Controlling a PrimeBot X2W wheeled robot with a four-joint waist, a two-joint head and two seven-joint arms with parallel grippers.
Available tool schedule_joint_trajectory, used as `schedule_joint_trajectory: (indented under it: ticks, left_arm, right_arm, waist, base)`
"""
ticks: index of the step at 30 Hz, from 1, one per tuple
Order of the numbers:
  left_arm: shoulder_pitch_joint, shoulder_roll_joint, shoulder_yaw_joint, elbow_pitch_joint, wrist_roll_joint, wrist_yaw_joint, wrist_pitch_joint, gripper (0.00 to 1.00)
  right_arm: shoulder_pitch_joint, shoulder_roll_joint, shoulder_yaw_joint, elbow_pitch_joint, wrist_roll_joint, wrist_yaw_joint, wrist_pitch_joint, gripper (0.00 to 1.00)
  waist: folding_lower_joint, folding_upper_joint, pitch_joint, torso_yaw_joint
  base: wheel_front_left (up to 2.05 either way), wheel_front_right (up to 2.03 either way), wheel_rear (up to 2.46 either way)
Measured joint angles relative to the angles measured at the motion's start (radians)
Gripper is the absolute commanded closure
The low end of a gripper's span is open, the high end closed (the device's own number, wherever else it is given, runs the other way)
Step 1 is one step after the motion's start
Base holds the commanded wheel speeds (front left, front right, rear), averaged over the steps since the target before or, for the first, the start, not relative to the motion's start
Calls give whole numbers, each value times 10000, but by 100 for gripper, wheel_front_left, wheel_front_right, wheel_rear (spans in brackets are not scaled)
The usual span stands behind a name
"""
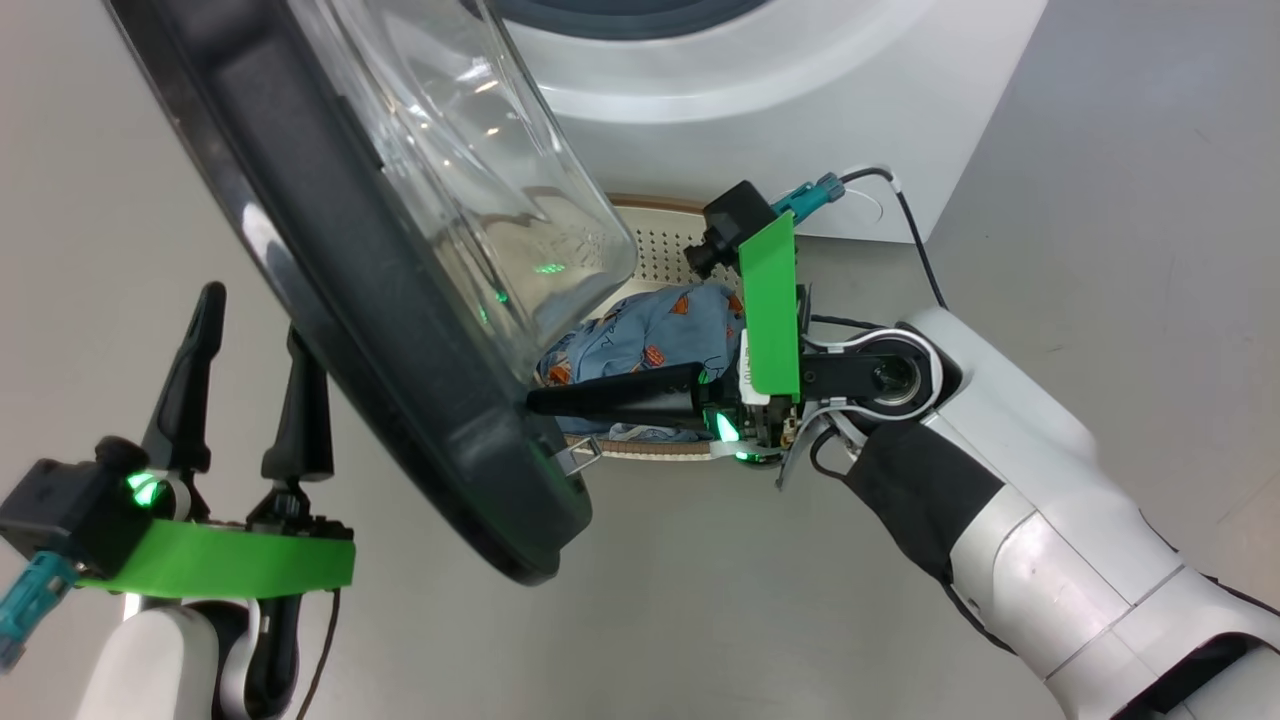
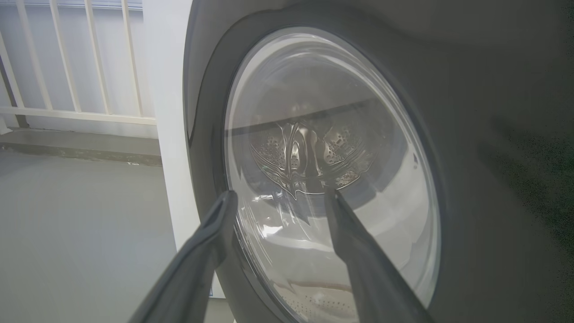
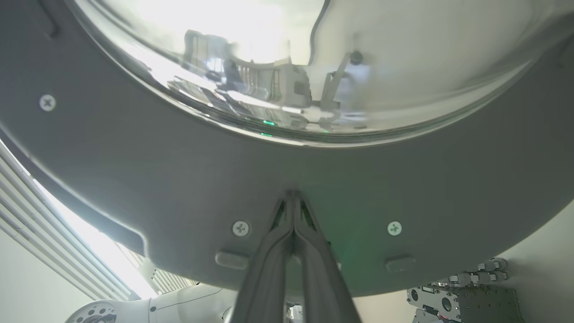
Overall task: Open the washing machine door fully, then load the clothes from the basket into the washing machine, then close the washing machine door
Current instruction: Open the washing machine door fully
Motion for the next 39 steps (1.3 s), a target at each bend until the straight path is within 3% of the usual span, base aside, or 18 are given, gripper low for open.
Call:
schedule_joint_trajectory:
  ticks: [11,30,39]
  left_arm:
    - [59,-6,96,77,65,0,0,0]
    - [753,77,355,309,245,0,0,0]
    - [1203,82,410,380,314,0,0,0]
  right_arm:
    - [30,-228,568,-602,930,0,-560,100]
    - [1655,-2345,1304,-3033,2533,0,-2468,100]
    - [2306,-3001,1511,-4111,3149,0,-3398,100]
  waist:
    - [0,0,-69,-74]
    - [0,0,-1031,-480]
    - [0,0,-1469,-685]
  base:
    - [0,0,0]
    - [0,0,0]
    - [0,0,0]
